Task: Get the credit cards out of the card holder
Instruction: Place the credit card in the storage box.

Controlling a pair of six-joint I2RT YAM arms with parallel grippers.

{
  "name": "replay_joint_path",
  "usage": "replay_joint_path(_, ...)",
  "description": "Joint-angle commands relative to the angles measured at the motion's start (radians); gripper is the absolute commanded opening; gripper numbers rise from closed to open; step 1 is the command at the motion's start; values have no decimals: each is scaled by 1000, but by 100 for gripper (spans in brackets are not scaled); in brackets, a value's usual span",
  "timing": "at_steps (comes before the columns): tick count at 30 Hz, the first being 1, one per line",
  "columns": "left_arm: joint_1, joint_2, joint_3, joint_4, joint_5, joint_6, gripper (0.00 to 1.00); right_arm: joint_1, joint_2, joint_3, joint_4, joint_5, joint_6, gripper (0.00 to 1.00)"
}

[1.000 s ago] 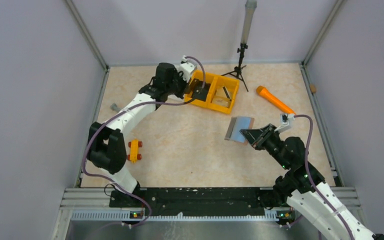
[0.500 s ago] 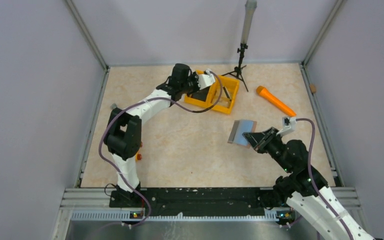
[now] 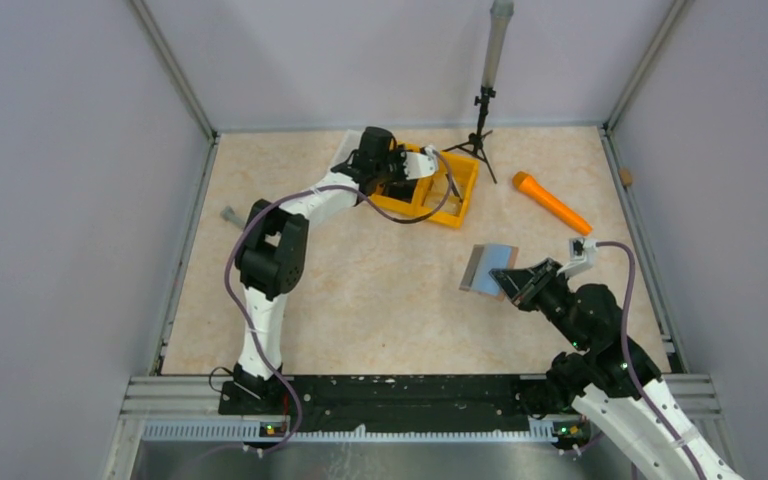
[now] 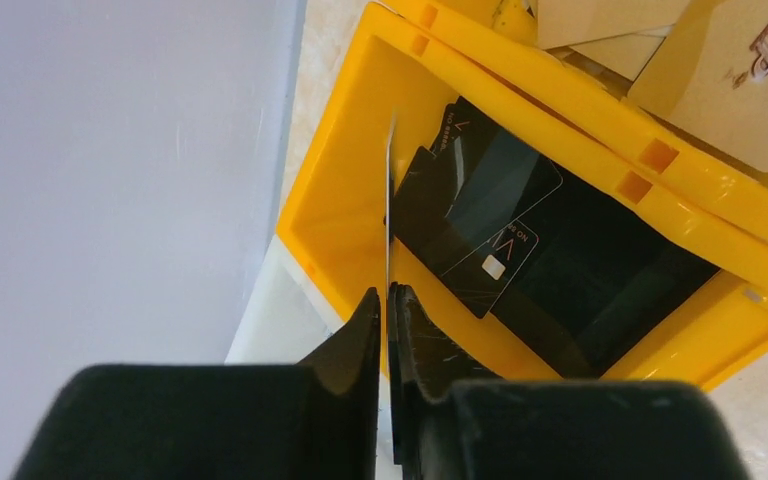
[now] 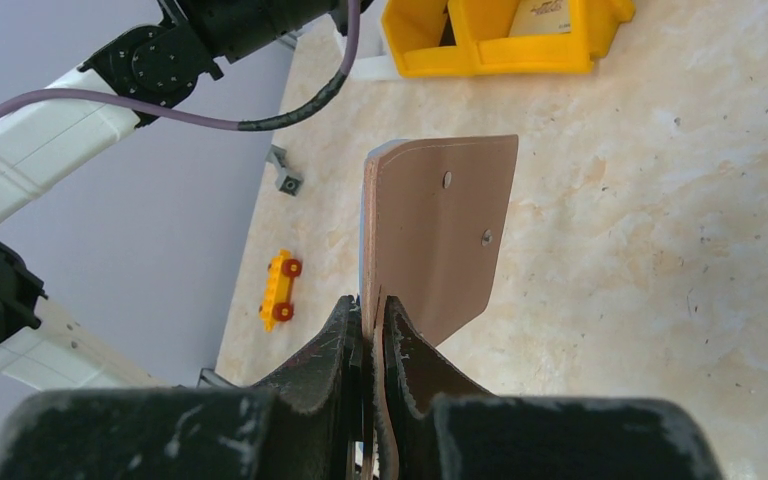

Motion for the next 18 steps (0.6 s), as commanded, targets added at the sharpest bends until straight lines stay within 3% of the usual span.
replay_joint_path(1,-10,28,39,44,-23,68,20,-7,-11,47,29,11,-3,0)
replay_joint_path(7,-12,-15,10,29,-41,15,44,-7,-11,30,38,-2,19,0)
replay_joint_path(13,-13,-201,-125,50,-5,-119,55,-7,-7,2,79,-26,42,0)
replay_joint_path(18,-19,-377,-235,28,35,-338,70,-7,28,-3,128,-51,48,0)
